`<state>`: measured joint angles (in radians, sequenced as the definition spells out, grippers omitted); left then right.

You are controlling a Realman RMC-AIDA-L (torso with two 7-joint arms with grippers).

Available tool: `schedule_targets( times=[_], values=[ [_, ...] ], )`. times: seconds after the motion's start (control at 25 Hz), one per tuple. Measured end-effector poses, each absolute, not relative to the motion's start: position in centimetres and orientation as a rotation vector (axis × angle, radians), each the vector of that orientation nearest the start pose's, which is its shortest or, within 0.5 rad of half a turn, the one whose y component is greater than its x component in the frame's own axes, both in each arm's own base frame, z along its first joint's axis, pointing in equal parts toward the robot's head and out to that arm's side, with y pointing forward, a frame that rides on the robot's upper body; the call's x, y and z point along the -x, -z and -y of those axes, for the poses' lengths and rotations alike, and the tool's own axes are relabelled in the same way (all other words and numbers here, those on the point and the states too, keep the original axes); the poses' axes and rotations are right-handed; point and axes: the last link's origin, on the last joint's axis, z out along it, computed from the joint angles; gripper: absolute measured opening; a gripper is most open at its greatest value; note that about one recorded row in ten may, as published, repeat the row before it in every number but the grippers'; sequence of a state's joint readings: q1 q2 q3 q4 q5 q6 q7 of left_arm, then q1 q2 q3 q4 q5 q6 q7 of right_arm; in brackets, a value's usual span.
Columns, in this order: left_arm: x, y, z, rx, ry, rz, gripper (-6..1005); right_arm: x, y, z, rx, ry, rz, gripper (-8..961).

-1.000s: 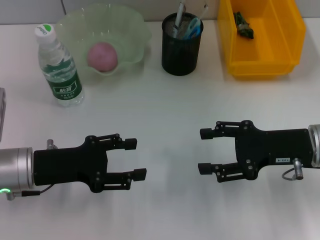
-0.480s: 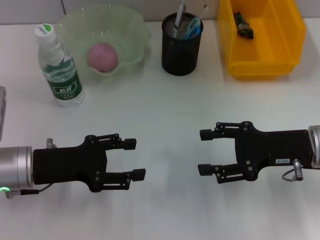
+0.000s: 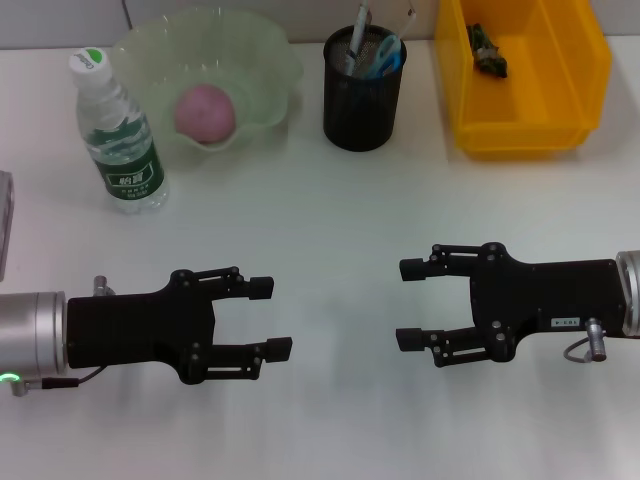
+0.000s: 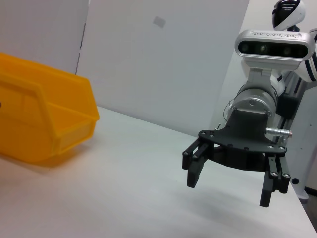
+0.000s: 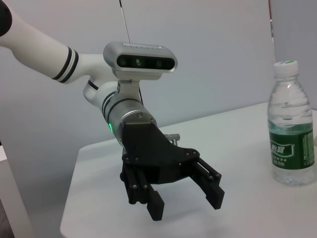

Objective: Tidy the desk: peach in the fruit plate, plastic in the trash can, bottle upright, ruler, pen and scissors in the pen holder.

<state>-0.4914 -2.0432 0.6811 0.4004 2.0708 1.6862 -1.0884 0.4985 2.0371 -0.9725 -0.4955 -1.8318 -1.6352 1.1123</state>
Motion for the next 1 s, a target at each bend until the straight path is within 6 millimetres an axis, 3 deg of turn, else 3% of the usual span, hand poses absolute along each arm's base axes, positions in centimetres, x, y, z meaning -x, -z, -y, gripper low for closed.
schedule_targets(
  times=[1.0],
  values=[
    [27.92,3.23,-27.69,2.908,0.801,0.487,781,-25.59,3.21,-29.32,2.963,-0.777,-0.313,800]
  ],
)
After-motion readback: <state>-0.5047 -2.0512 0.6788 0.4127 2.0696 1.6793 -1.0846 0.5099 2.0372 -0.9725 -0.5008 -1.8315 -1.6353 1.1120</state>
